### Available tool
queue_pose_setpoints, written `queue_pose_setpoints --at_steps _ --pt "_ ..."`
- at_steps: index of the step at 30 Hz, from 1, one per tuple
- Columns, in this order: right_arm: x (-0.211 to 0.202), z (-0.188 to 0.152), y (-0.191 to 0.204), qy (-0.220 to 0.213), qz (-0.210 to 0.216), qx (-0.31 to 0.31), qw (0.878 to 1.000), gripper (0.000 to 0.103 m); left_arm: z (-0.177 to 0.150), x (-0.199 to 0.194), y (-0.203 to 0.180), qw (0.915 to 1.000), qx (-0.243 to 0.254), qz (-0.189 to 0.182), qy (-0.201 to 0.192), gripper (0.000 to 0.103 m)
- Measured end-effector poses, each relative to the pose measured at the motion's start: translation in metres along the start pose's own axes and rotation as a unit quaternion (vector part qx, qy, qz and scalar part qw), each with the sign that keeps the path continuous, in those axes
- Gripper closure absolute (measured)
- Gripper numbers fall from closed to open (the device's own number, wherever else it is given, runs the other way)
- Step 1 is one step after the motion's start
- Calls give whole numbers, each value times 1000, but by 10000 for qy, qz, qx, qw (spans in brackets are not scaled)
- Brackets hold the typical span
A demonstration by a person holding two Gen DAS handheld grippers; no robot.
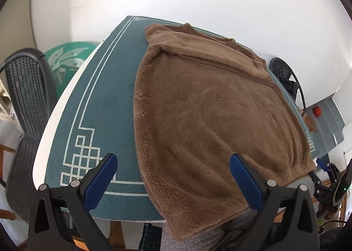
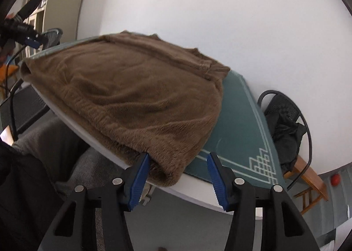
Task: Fold clothes
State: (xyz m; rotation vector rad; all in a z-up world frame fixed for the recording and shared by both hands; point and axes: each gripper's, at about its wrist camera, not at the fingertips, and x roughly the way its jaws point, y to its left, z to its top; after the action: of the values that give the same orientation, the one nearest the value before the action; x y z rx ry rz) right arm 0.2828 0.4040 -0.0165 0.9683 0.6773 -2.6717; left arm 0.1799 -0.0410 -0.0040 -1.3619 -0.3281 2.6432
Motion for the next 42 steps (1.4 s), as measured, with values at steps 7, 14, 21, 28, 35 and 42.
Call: queue_pose_setpoints --at_steps 7,14,21,28,35,42 --pt "5 6 9 68 -415 -324 9986 76 -7 5 13 9998 -104 165 45 1" --pt "4 40 -17 -341 -66 313 9989 88 -24 -17 34 9990 -291 -111 -326 1" --pt "31 65 -37 -458 51 760 9960 88 -50 -45 38 9969 -91 -326 -713 1" --pt "45 68 -37 -405 73 891 9952 88 -68 -24 -12 9938 1051 -177 -329 2" --pt "42 61 -43 -361 34 989 9944 88 -60 -8 -14 9955 928 -42 -174 53" --pt "39 57 -44 -355 17 928 9951 88 -52 -27 -2 9962 711 -34 -496 63"
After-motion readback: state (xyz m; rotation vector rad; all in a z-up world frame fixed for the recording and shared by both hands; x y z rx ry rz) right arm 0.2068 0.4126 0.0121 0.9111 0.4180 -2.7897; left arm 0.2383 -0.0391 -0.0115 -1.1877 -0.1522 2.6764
